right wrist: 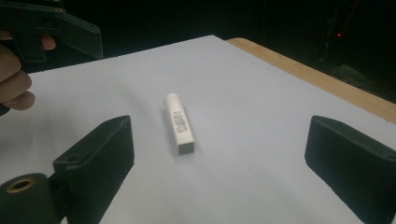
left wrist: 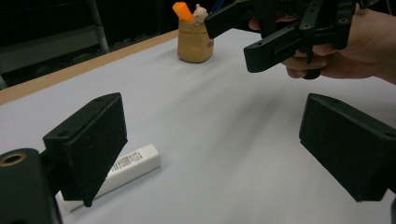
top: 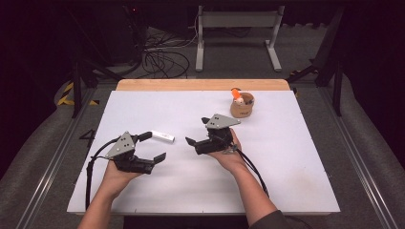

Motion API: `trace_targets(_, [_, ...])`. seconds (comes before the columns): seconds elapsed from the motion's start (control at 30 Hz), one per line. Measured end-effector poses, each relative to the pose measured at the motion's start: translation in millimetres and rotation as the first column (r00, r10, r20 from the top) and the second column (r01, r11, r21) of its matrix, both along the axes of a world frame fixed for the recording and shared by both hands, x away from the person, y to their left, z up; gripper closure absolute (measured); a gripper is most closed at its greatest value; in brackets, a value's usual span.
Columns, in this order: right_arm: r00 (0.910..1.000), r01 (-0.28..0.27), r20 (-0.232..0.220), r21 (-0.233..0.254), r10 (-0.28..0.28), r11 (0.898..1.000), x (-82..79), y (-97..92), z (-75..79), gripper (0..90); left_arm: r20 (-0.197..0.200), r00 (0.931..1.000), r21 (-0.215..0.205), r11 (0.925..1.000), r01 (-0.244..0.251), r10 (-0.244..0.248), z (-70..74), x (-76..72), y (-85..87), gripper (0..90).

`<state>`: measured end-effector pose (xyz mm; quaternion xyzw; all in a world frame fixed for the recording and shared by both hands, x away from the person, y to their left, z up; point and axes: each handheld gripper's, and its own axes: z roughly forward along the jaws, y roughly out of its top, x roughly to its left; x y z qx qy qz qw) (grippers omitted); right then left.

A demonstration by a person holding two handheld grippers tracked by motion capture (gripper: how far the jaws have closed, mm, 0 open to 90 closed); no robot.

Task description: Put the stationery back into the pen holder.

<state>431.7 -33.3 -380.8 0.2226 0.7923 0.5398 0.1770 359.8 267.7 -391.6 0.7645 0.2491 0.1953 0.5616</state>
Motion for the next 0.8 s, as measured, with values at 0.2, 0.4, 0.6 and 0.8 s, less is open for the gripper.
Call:
trace_targets(0.2, [0.9997, -0.021, -0.013, -0.015, 0.021, 1.0, 2.6, 10.2, -3.4, 9.4, 0.0, 1.0, 0.0, 1.0, 0.001, -0.001, -0.1, -0.1, -0.2, 8.1])
trace_targets(0.4, [0.999, -0.041, -0.021, -0.027, 0.04, 0.999, 4.8, 19.5, -5.9, 11.3, -0.001, 1.0, 0.0, 1.0, -0.003, 0.003, 0.4, -0.7, 0.3, 8.1])
trace_targets(0.6, [0.9973, -0.065, -0.037, -0.051, 0.064, 0.997, 6.8, 31.3, -11.3, 13.7, 0.001, 1.0, 0.001, 1.0, -0.008, 0.008, 0.6, 0.2, 1.1, 8.1])
trace_targets(0.8, [0.9954, -0.082, -0.055, -0.068, 0.078, 0.994, 9.5, 41.8, -16.3, 15.4, -0.004, 0.9999, -0.003, 0.9999, -0.012, 0.012, 0.6, 0.0, 2.2, 8.2])
